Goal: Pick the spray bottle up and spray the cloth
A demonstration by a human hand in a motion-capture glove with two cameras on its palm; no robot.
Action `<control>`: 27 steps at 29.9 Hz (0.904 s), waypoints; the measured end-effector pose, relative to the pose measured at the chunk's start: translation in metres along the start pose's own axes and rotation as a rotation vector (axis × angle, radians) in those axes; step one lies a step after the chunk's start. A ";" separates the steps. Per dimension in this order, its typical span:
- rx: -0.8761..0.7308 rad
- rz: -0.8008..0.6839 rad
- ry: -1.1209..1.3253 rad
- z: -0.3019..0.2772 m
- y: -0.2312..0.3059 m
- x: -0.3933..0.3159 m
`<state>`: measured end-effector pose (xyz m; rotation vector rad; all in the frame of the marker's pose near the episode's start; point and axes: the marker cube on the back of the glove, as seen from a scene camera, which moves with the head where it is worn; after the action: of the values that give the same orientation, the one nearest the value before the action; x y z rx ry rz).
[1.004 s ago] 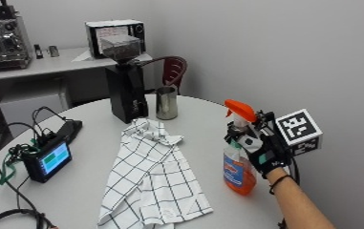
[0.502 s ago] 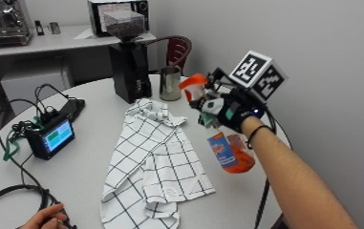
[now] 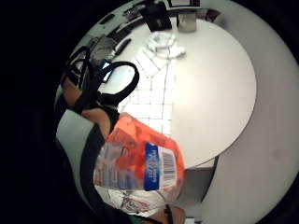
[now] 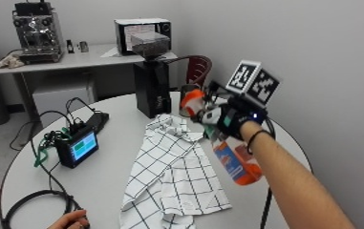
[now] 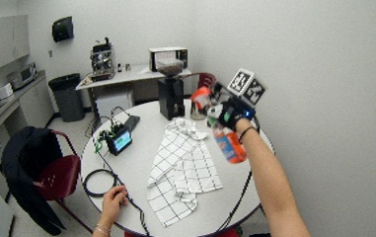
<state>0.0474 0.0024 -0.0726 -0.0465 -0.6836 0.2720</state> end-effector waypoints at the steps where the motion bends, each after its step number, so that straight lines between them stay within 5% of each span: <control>1: -0.036 0.021 0.005 0.014 -0.005 0.011; 11: 0.048 -0.050 -0.022 -0.031 0.004 -0.033; 19: -0.075 0.034 0.013 0.027 -0.014 0.006; 27: 0.052 -0.087 -0.003 -0.048 0.011 -0.063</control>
<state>0.0284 -0.0012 -0.1505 0.0333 -0.6790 0.2067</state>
